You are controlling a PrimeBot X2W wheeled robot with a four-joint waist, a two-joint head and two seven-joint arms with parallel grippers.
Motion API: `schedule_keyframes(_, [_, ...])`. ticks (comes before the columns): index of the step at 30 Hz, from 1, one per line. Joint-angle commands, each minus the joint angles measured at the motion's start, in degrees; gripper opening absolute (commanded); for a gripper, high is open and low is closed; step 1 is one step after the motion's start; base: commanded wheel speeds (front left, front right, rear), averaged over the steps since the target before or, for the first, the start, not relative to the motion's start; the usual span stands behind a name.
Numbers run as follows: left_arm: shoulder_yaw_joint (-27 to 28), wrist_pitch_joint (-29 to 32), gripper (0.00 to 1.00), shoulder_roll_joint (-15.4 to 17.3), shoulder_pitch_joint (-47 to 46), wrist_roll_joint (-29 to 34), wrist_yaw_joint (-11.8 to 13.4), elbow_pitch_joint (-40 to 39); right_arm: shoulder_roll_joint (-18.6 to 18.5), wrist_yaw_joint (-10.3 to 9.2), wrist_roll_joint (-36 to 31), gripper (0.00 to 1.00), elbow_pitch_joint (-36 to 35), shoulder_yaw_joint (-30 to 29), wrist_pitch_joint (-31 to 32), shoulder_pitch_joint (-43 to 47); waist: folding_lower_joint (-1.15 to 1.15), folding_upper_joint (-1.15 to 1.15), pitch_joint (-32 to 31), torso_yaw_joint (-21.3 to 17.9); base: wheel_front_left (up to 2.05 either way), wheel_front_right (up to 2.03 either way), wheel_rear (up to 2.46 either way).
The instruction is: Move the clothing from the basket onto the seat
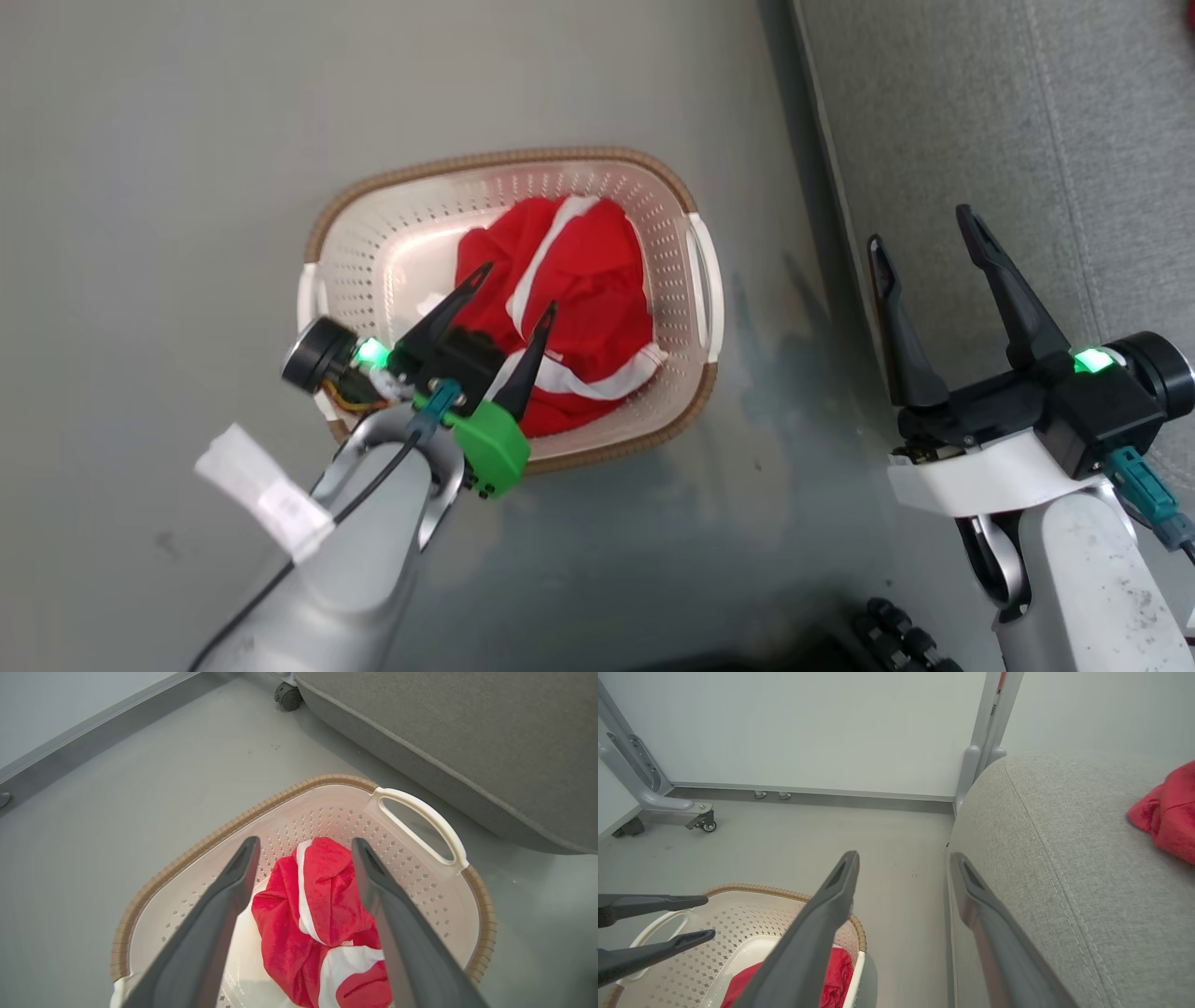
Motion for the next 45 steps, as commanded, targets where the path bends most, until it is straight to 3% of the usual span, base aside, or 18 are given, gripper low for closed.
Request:
schedule_keyframes(1, [-1.6, 0.0, 1.00, 0.7, -3.5, 0.7, -0.2, 3.2, 0.2, -0.08, 0.3, 1.00, -0.2, 0.1, 0.0, -1.0, -0.01, 0.15, 6.9, -2.6, 0.00, 0.00, 0.00])
schedule_keyframes(11, [-14.4, 1.3, 1.00, -0.5, -18.1, -4.5, -0.2, 25.3, 0.7, -0.08, 0.0, 1.00, -1.0, 2.6, 0.0, -4.6, -0.01, 0.15, 14.2, -5.1, 0.00, 0.00, 0.00])
schedule_keyframes(15, [-18.4, 3.3, 1.00, -0.6, -21.3, -7.8, -0.2, 30.3, 0.9, -0.08, 0.5, 1.00, -1.2, 3.1, 0.0, -5.3, -0.01, 0.15, 15.8, -5.7, 0.00, 0.00, 0.00])
schedule_keyframes(29, [-27.4, 10.4, 1.00, 1.5, -26.1, -16.1, -0.2, 35.1, 1.0, -0.08, 1.6, 1.00, -1.9, 4.6, 0.0, -8.0, -0.01, 0.15, 19.9, -6.5, 0.00, 0.00, 0.00])
schedule_keyframes(36, [-31.5, 12.2, 1.00, 2.4, -28.1, -17.2, -0.2, 35.5, 1.0, -0.08, 2.1, 1.00, -2.3, 5.5, 0.0, -9.2, -0.01, 0.15, 20.9, -6.8, 0.00, 0.00, 0.00])
schedule_keyframes(37, [-32.0, 12.6, 0.93, 2.4, -28.0, -17.3, -0.2, 35.6, 1.0, -0.08, 2.1, 1.00, -2.3, 5.5, 0.0, -9.3, -0.01, 0.15, 21.0, -6.9, 0.00, 0.00, 0.00])
schedule_keyframes(38, [-32.4, 12.6, 0.18, 2.4, -28.1, -17.6, -0.2, 35.7, 1.0, -0.08, 2.1, 1.00, -2.4, 5.5, 0.0, -9.4, -0.01, 0.15, 21.0, -6.9, 0.00, 0.00, 0.00])
schedule_keyframes(39, [-32.6, 13.0, 0.00, 2.5, -28.2, -18.0, -0.2, 35.8, 1.0, -0.08, 2.1, 1.00, -2.4, 5.6, 0.0, -9.4, -0.01, 0.15, 21.1, -6.9, 0.00, 0.00, 0.00])
schedule_keyframes(45, [-33.8, 13.8, 0.00, 2.3, -28.4, -20.3, -0.2, 36.0, 1.0, -0.08, 2.2, 1.00, -2.2, 5.7, 0.0, -10.1, -0.01, 0.15, 20.4, -6.5, 0.00, 0.00, 0.00])
